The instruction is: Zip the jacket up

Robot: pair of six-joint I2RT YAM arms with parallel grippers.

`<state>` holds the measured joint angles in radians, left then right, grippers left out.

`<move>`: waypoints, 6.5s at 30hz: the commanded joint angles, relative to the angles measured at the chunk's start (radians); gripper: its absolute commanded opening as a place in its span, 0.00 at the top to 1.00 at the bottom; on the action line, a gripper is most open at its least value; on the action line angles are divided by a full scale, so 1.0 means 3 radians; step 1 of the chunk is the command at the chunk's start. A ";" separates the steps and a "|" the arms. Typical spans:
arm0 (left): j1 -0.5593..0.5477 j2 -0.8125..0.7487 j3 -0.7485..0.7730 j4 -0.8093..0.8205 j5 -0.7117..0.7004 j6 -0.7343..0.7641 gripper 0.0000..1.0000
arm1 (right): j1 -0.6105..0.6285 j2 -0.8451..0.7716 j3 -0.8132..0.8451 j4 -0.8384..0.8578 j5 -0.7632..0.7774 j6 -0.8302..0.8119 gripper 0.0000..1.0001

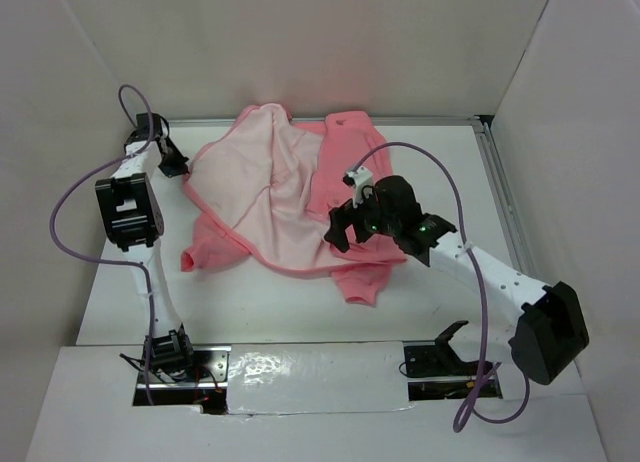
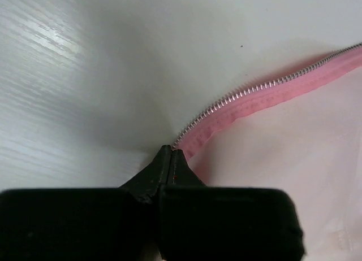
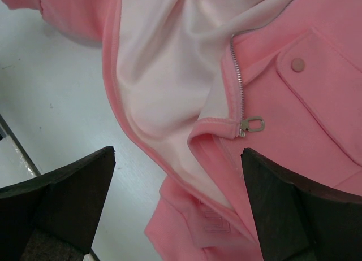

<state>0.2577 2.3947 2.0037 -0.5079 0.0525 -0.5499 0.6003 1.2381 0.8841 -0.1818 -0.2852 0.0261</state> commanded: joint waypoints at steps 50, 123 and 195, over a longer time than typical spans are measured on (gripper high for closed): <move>-0.4392 -0.3898 -0.3897 -0.0428 -0.0159 -0.1398 0.01 | -0.0109 -0.1207 -0.1075 -0.0238 0.1630 0.1779 0.00; -0.2551 -0.2383 -0.4214 0.1652 0.1211 -0.0800 1.00 | -0.0451 0.0644 -0.0641 0.1091 -0.0579 0.1917 0.36; -0.2863 -0.2077 -0.3437 0.0890 0.0536 -0.1440 1.00 | 0.1793 0.0573 -0.0508 -0.0197 0.1631 0.1671 0.45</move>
<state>-0.5941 1.7763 1.0027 -0.2584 0.2329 -0.9752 1.1255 1.4979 0.7441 -0.2893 0.2436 0.4835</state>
